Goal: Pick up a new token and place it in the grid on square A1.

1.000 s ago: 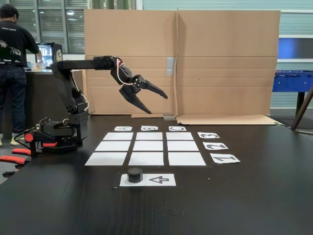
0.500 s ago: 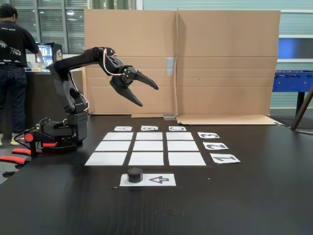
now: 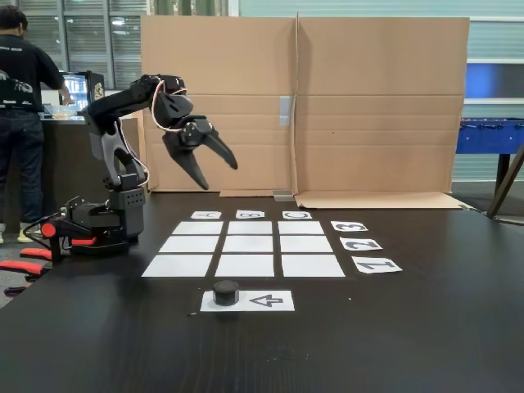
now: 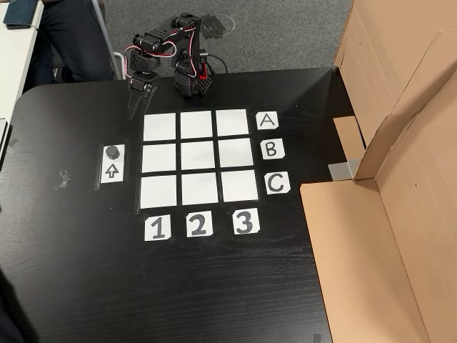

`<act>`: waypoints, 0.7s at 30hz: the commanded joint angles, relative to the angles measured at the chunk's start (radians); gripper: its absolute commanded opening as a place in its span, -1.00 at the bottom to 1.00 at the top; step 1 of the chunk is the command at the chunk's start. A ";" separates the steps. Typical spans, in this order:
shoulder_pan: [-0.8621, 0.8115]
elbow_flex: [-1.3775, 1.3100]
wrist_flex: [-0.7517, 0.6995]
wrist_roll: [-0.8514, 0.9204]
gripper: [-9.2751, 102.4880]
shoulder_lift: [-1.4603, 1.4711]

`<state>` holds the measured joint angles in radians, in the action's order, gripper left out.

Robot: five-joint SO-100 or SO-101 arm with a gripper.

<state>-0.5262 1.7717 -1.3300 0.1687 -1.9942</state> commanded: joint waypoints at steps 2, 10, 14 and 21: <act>-0.061 -0.028 -0.069 0.052 -0.24 0.028; -0.129 -0.048 -0.084 0.117 -0.24 0.126; -0.161 -0.104 -0.084 0.123 -0.24 0.215; -0.229 -0.284 -0.083 0.133 -0.24 0.425</act>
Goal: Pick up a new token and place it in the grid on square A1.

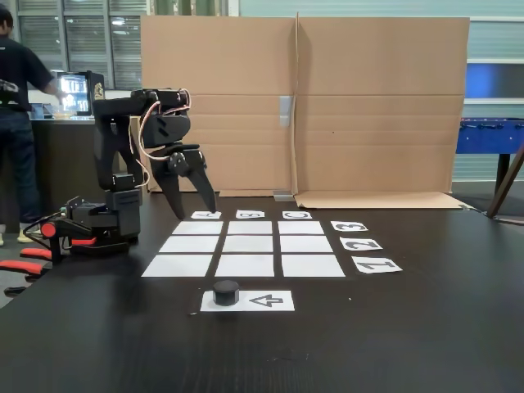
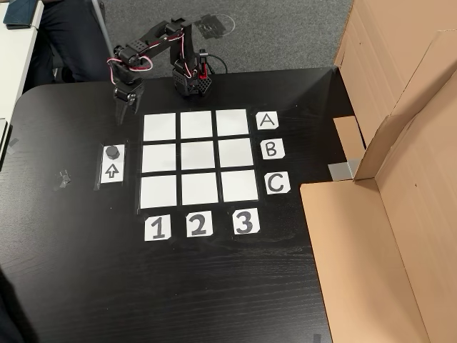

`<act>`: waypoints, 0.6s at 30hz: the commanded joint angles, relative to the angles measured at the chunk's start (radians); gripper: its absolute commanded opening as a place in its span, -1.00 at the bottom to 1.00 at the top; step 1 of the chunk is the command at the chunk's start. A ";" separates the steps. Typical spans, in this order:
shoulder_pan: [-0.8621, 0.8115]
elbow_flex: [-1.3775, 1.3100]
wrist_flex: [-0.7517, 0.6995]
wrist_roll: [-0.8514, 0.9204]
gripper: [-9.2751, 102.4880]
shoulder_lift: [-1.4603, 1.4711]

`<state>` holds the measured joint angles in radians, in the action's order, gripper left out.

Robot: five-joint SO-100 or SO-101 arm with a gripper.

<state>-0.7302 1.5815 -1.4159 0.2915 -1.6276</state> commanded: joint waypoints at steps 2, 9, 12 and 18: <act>-0.035 -0.150 0.002 0.011 -0.24 0.117; -0.052 -0.371 -0.023 0.008 -0.24 0.342; -0.054 -0.448 -0.035 0.011 -0.24 0.417; -0.063 -0.640 -0.100 0.026 -0.24 0.572</act>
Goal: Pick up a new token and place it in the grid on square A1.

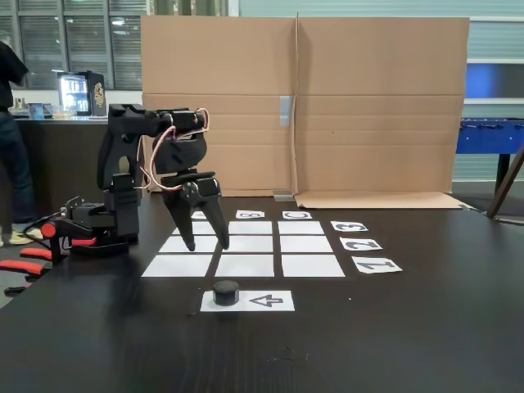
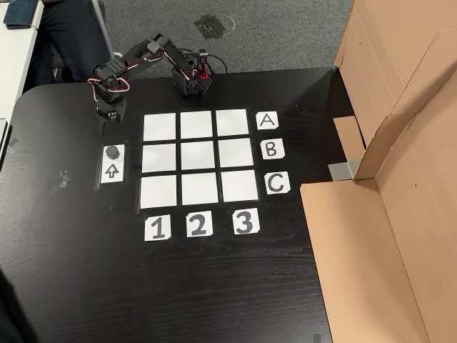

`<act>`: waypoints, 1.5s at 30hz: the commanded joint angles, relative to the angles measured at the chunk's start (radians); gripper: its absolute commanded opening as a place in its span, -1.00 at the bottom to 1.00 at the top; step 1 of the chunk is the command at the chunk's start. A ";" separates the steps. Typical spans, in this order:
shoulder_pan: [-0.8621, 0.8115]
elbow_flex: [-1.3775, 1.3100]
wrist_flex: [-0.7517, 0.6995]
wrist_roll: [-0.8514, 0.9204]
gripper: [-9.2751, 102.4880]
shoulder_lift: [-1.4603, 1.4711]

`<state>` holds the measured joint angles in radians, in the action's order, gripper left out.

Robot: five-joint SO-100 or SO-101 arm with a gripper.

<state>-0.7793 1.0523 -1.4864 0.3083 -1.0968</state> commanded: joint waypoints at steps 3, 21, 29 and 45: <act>-0.015 -0.198 -0.060 0.015 -0.24 0.114; 0.008 -0.480 -0.132 0.092 -0.24 0.356; 0.028 -0.485 -0.132 0.112 -0.24 0.387; 0.038 -0.534 -0.137 0.123 -0.25 0.448</act>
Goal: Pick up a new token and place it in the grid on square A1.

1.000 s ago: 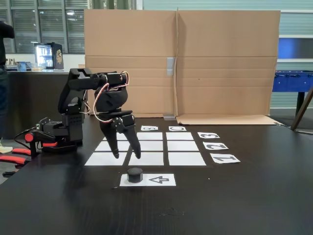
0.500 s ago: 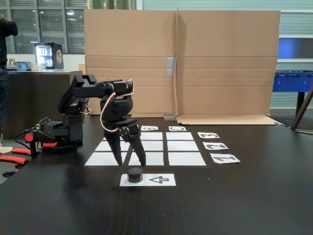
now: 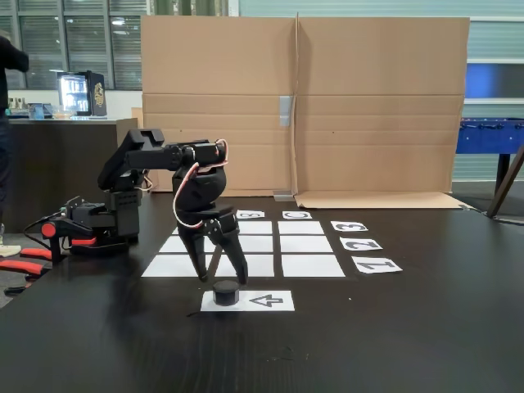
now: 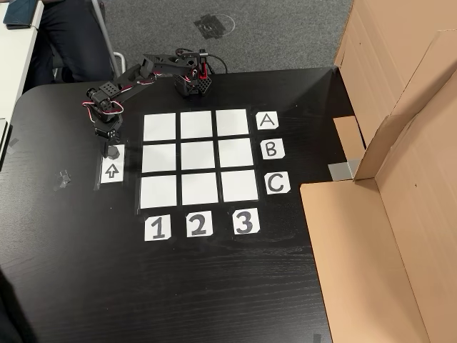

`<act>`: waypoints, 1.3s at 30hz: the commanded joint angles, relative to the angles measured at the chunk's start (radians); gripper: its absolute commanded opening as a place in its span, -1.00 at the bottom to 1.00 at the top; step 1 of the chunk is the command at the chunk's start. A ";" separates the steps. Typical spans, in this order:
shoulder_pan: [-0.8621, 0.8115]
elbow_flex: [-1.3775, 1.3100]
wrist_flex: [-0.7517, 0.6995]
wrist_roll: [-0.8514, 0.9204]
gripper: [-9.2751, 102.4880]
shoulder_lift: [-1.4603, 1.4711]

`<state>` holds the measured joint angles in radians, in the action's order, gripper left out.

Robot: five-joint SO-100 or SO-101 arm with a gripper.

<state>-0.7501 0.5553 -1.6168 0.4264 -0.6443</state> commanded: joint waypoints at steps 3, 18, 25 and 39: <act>0.009 -0.048 -0.006 0.006 -0.25 0.006; 0.006 -0.101 -0.008 0.006 -0.25 0.046; 0.003 -0.124 -0.012 0.008 -0.29 0.064; 0.008 -0.143 -0.012 0.008 -0.37 0.094</act>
<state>-0.7470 0.4571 -1.6245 0.4264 -0.5446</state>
